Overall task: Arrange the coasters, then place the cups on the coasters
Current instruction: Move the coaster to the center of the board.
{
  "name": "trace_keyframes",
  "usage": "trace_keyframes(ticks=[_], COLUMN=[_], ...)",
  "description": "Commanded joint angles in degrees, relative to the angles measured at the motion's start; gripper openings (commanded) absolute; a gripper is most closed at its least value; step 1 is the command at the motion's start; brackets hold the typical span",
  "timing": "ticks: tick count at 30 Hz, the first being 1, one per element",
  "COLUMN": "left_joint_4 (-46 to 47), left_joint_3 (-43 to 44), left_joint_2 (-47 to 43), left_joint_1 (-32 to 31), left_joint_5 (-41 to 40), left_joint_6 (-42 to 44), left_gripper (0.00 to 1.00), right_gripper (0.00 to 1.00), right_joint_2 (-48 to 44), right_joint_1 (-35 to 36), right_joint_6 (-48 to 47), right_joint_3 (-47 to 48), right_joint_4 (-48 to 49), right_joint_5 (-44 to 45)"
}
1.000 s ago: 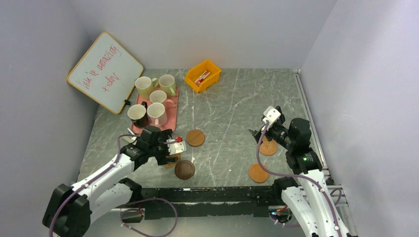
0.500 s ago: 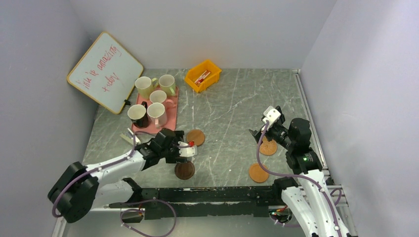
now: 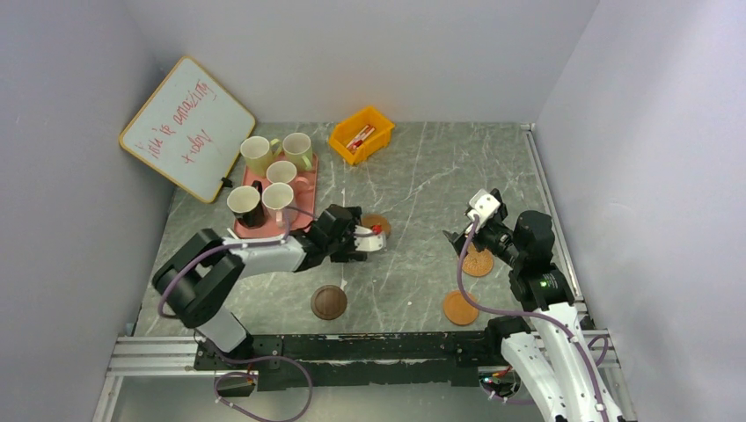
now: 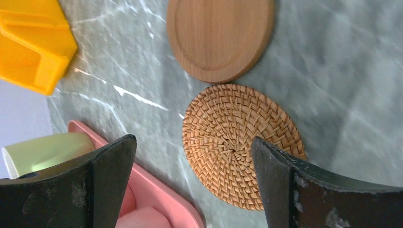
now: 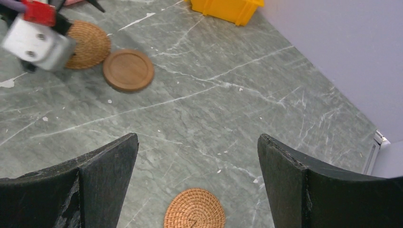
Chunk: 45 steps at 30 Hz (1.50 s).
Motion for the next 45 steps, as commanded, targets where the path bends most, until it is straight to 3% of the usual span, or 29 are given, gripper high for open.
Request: trace_keyframes(ticks=[1, 10, 18, 24, 31, 45], left_joint_4=[0.40, -0.23, -3.67, 1.24, 2.95, -0.76], left_joint_3=[3.93, 17.75, 17.86, 11.59, 12.43, 22.82], left_joint_2=[9.28, 18.05, 5.77, -0.83, 8.28, 23.44], left_joint_1=[-0.50, -0.71, 0.30, 3.32, 5.85, 2.34], left_joint_5=[-3.50, -7.67, -4.37, -10.37, -11.59, -7.34], left_joint_6=[-4.18, -12.20, -17.59, -16.93, -18.00, -19.10], left_gripper=[0.97, 0.96, 0.96, 0.96, 0.96, 0.96], right_gripper=[1.00, 1.00, 1.00, 1.00, 1.00, 1.00], right_joint_2=[1.67, 12.11, 19.12, 28.61, 31.60, 22.50], right_joint_1=[1.23, 7.29, 7.29, 7.33, 7.53, 7.47], right_joint_6=[-1.04, 0.35, 2.35, 6.11, 9.22, 10.03], right_joint_3=[1.68, 5.86, 8.51, 13.17, 14.20, 8.82], right_joint_4=[0.66, 3.09, 14.33, 17.41, 21.44, 26.77], right_joint_5=[-0.84, 9.48, 12.79, 12.52, 7.24, 10.83])
